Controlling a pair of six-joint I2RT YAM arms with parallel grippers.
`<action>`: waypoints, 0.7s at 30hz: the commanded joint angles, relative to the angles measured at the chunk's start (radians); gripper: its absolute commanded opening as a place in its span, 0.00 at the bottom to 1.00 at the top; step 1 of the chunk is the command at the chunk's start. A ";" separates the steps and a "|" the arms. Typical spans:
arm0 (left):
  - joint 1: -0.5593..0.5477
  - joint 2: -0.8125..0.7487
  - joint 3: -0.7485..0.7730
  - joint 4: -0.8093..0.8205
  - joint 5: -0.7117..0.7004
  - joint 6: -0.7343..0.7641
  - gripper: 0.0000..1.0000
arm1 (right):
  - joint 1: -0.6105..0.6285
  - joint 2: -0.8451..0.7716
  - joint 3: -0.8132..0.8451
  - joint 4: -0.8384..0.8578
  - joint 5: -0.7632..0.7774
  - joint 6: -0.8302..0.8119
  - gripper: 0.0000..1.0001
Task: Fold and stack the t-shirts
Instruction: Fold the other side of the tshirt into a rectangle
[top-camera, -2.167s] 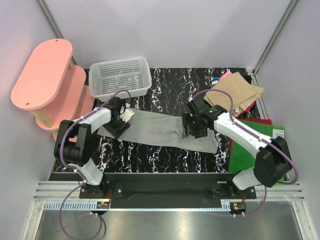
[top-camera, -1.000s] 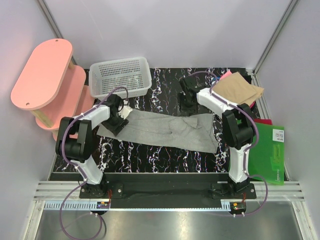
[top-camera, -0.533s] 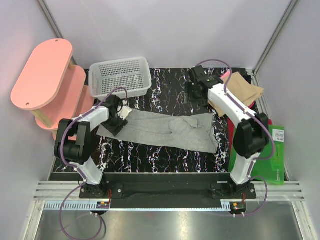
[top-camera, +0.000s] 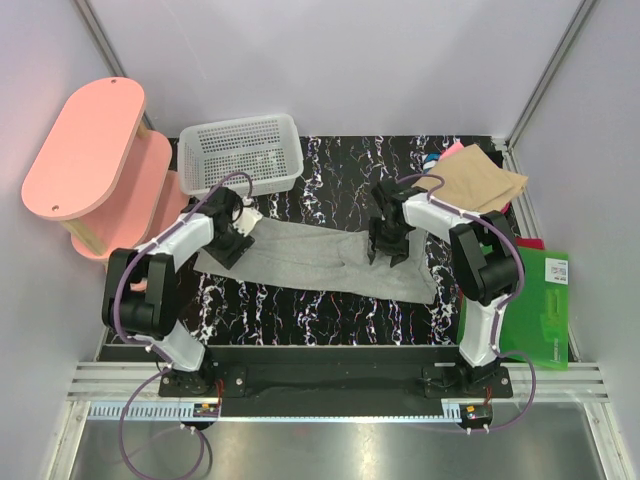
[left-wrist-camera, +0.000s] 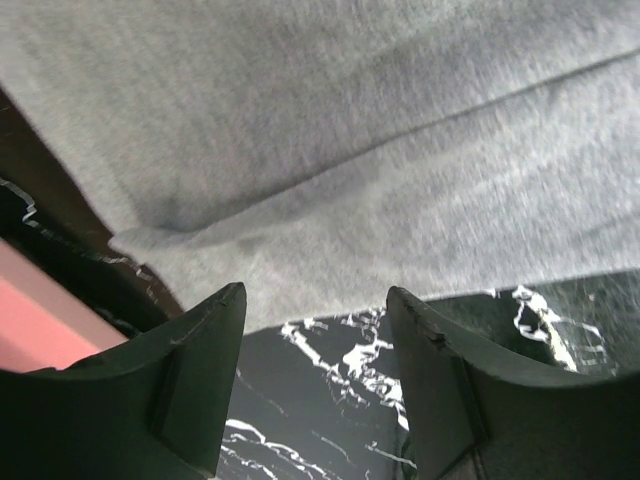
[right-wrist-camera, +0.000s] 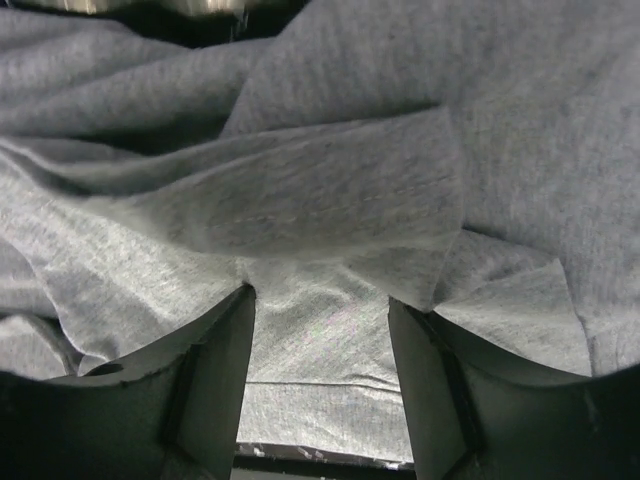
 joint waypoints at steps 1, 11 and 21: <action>0.005 -0.085 0.004 -0.019 -0.002 0.025 0.63 | -0.038 0.043 0.098 0.030 0.110 -0.019 0.62; 0.014 -0.138 -0.085 0.000 -0.001 0.039 0.62 | -0.057 0.103 0.186 -0.021 0.098 -0.053 0.61; -0.006 -0.018 0.223 -0.033 0.110 -0.072 0.61 | -0.057 -0.029 0.028 0.015 0.130 -0.007 0.63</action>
